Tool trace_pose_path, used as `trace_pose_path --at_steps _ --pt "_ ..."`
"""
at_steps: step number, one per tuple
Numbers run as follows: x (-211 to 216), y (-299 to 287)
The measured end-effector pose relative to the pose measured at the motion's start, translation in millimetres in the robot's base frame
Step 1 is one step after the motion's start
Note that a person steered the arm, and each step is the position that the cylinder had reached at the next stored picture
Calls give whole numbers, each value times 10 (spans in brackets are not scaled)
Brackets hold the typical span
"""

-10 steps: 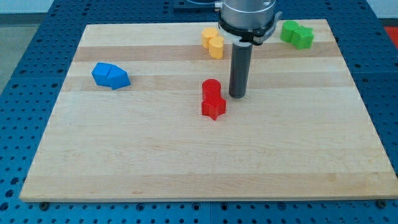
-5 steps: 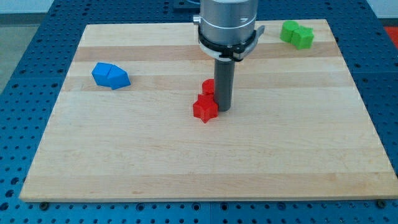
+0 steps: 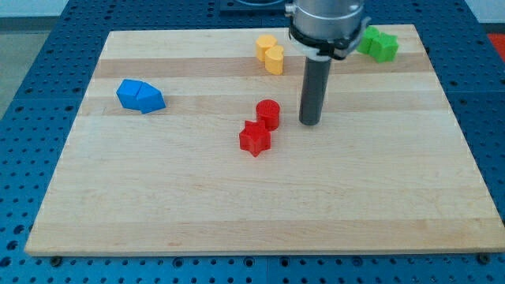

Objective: Move the red blocks slightly to the left of the board

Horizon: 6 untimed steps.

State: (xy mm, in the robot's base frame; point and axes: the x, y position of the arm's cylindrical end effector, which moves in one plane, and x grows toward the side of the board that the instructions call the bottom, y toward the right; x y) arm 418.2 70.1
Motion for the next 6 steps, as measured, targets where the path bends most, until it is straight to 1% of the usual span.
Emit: trace_pose_path --at_steps 1,4,5,6 --pt "-2 -12" --pt "-16 -502" --pt "-16 -553" --pt "-16 -481"
